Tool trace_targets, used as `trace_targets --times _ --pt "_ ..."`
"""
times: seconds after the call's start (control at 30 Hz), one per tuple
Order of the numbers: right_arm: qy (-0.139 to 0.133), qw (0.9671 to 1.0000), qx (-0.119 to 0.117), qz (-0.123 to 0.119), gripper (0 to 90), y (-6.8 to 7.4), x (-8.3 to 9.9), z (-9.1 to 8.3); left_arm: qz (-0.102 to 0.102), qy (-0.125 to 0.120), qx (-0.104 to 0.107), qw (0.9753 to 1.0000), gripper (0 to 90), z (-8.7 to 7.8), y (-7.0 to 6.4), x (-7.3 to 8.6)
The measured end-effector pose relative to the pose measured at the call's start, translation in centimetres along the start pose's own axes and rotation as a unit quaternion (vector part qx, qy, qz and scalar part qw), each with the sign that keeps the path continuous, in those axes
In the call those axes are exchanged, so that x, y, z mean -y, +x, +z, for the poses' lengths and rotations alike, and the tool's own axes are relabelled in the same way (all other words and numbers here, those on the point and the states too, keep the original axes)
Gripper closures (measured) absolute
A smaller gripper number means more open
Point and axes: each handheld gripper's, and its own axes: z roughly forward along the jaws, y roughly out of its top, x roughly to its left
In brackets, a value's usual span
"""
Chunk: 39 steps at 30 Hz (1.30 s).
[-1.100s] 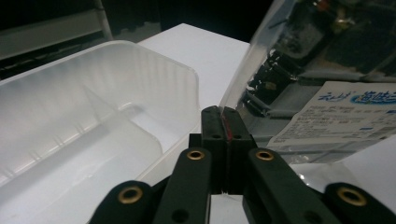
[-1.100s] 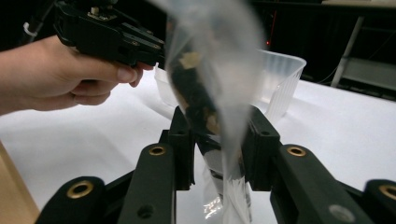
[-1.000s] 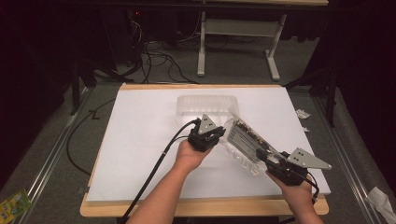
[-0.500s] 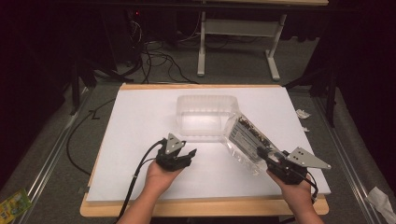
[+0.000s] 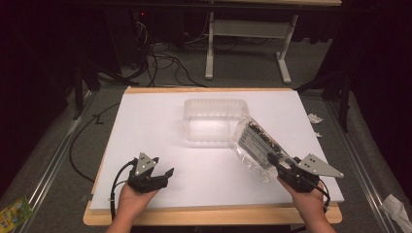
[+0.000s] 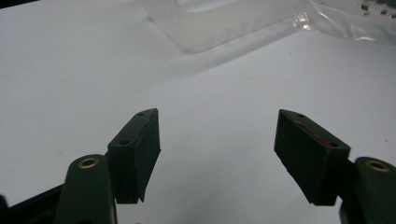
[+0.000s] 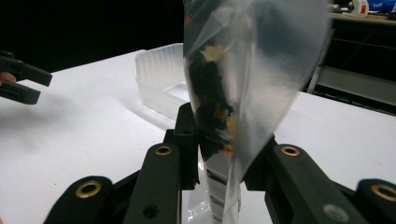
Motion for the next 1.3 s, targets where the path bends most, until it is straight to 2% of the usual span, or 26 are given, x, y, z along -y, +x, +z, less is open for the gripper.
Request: trace_targets --times 0.17,0.27,0.33,0.4,0.47,0.53,0.63,0.7,0.87,0.97,1.03,1.2,1.3 --pt "-0.005 0.9999 0.011 0.002 75.6 -0.3 -0.1 -0.1 0.012 -0.001 0.001 0.9999 31.7 0.1 -0.3 0.1" --pt "-0.009 0.9997 0.016 0.018 76.0 -0.8 -0.6 -0.7 0.014 -0.007 0.004 0.9999 31.6 0.1 -0.3 0.1" --pt "-0.011 0.9996 0.018 0.021 76.0 -0.9 -0.7 -0.9 0.008 -0.012 0.006 0.9999 31.6 0.1 -0.1 0.1" --pt "-0.021 0.9992 0.012 0.032 76.1 -1.1 -1.2 -1.3 0.002 -0.016 0.01 0.9998 31.6 0.0 0.0 0.1" --pt "-0.026 0.9989 0.005 0.04 76.0 -1.2 -1.7 -1.5 0.007 -0.013 0.009 0.9999 31.6 0.1 0.2 0.2" --pt "-0.028 0.9989 0.0 0.038 76.0 -1.1 -2.4 -1.5 0.015 -0.007 0.006 0.9998 31.3 0.2 0.2 0.2" --pt "-0.033 0.9987 -0.008 0.037 76.0 -0.8 -3.4 -1.4 0.011 -0.012 0.011 0.9998 31.1 0.1 0.4 0.2" --pt "-0.035 0.9987 -0.016 0.035 76.0 -0.7 -4.2 -1.1 0.007 -0.017 0.013 0.9998 31.2 0.2 0.4 0.0" --pt "-0.036 0.9985 -0.026 0.034 76.0 -0.7 -6.1 -0.2 0.02 -0.013 0.013 0.9996 31.0 0.3 0.1 -0.1" --pt "-0.039 0.998 -0.029 0.039 76.0 -0.8 -6.9 0.5 0.014 -0.02 0.015 0.9996 30.9 0.3 0.1 -0.3" --pt "-0.043 0.9974 -0.033 0.048 76.0 -1.0 -7.6 1.1 0.019 -0.017 0.014 0.9996 30.9 0.3 0.2 -0.2" --pt "-0.046 0.997 -0.041 0.047 76.0 -1.0 -8.8 2.4 0.012 -0.025 0.012 0.9995 30.8 0.0 0.3 -0.2" --pt "-0.045 0.9972 -0.042 0.042 76.0 -0.9 -9.7 3.8 0.014 -0.022 0.013 0.9996 30.9 -0.2 0.4 -0.3"
